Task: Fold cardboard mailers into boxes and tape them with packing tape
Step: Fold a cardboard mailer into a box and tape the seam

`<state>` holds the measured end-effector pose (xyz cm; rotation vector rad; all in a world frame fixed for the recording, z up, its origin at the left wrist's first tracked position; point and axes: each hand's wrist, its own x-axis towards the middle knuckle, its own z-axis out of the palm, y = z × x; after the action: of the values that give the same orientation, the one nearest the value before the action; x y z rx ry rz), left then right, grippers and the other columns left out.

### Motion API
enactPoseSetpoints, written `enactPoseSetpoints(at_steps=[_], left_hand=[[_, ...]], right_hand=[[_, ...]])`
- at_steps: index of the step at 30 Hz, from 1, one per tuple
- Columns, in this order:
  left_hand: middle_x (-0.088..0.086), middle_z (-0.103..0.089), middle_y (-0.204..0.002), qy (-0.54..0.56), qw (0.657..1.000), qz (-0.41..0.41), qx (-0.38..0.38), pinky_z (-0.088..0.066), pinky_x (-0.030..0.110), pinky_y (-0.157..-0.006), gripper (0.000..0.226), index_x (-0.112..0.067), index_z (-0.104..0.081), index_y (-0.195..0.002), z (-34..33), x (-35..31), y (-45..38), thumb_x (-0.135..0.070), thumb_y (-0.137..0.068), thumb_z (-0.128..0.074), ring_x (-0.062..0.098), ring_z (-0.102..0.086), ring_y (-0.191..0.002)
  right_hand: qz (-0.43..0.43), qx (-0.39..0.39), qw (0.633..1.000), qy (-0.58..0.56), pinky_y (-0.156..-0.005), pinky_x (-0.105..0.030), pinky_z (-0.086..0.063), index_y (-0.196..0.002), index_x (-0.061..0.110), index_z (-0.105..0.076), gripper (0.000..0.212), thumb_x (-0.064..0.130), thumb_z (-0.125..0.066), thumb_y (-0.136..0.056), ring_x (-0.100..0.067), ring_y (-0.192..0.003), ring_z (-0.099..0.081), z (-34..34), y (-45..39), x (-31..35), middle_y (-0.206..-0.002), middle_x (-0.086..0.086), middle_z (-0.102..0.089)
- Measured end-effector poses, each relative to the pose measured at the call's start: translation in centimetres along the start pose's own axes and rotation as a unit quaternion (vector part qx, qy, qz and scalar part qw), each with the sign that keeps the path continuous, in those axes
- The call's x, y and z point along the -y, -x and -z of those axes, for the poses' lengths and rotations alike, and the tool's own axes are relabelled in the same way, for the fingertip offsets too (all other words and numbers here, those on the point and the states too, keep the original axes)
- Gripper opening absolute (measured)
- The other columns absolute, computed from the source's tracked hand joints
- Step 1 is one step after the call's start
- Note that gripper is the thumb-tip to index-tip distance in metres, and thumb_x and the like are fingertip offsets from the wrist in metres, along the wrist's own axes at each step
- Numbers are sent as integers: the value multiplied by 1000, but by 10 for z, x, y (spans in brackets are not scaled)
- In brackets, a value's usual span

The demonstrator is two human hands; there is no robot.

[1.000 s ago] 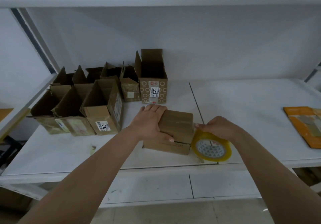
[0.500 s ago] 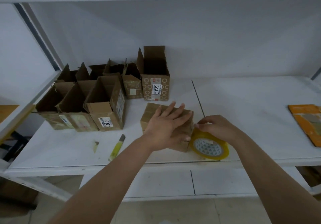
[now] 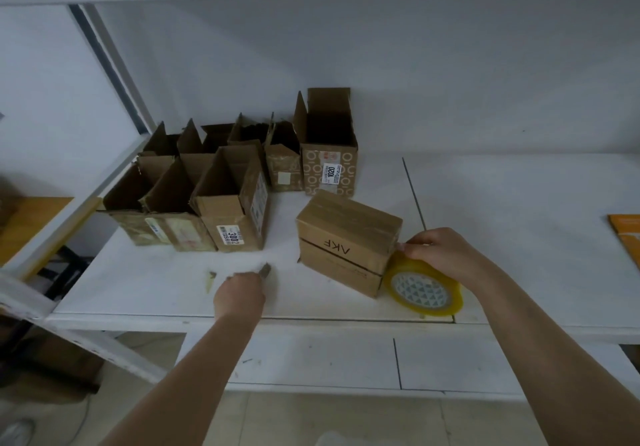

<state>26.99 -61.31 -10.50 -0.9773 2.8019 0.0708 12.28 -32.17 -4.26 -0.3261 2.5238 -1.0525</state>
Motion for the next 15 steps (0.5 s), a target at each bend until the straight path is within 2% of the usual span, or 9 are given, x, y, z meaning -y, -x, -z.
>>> enactPoseSetpoints(at_steps=[2, 4, 6, 8, 11, 13, 15], left_hand=[[10, -68, -105, 12, 1000, -19, -17, -50, 31, -80, 24, -9, -65, -107, 7, 3, -1, -11, -90, -48, 28, -65, -101], [15, -65, -89, 113, 991, -47, -63, -47, 33, -68, 12, -5, -60, -92, 18, 7, 3, -12, -88, -50, 34, -63, -88], [13, -56, -68, 270, 949, -87, -135, -34, 33, -51, 10, -5, -50, -80, 30, 4, 9, -9, -89, -52, 33, -55, -65], [8, -54, -64, 383, 895, -150, -172, -33, 30, -47, 13, -8, -51, -84, 54, -14, 18, -14, -96, -50, 19, -51, -57], [-6, -58, -64, 441, 840, -294, -119, -42, 23, -56, 27, -17, -61, -89, 95, -60, 26, -27, -103, -40, 4, -54, -58], [-8, -59, -58, 421, 829, -366, -44, -46, 22, -57, 32, -22, -62, -82, 115, -98, 27, -30, -103, -39, 5, -56, -55], [-8, -62, -54, 386, 832, -399, 25, -49, 25, -57, 36, -23, -60, -74, 124, -132, 26, -31, -103, -39, 9, -58, -51]], right_hand=[[-2, 2, 1000, 0, -60, -25, -51, -84, 31, -71, 28, 58, -68, -78, -9, -70, -69, 1, 2, 1, -80, 7, -71], [-4, 5, 1000, 7, -62, -26, -53, -85, 31, -71, 28, 59, -67, -79, -10, -71, -68, 1, 4, 1, -81, 7, -71], [-8, 6, 1000, 1, -66, -28, -55, -85, 30, -71, 29, 59, -66, -80, -11, -73, -68, 0, 5, -1, -82, 6, -71], [-11, 4, 1000, -12, -69, -30, -56, -84, 28, -71, 30, 57, -66, -81, -12, -74, -69, 0, 8, -2, -82, 4, -71], [-14, 15, 999, -36, -69, -29, -56, -84, 27, -73, 25, 51, -66, -84, -13, -75, -70, 2, 11, -1, -83, 4, -72], [-15, 26, 997, -65, -71, -28, -55, -87, 29, -73, 14, 42, -67, -86, -14, -79, -70, 3, 14, -1, -87, 3, -72], [-18, 42, 994, -100, -72, -27, -53, -87, 33, -72, 7, 31, -66, -88, -14, -84, -69, 6, 18, -1, -91, 4, -72]])
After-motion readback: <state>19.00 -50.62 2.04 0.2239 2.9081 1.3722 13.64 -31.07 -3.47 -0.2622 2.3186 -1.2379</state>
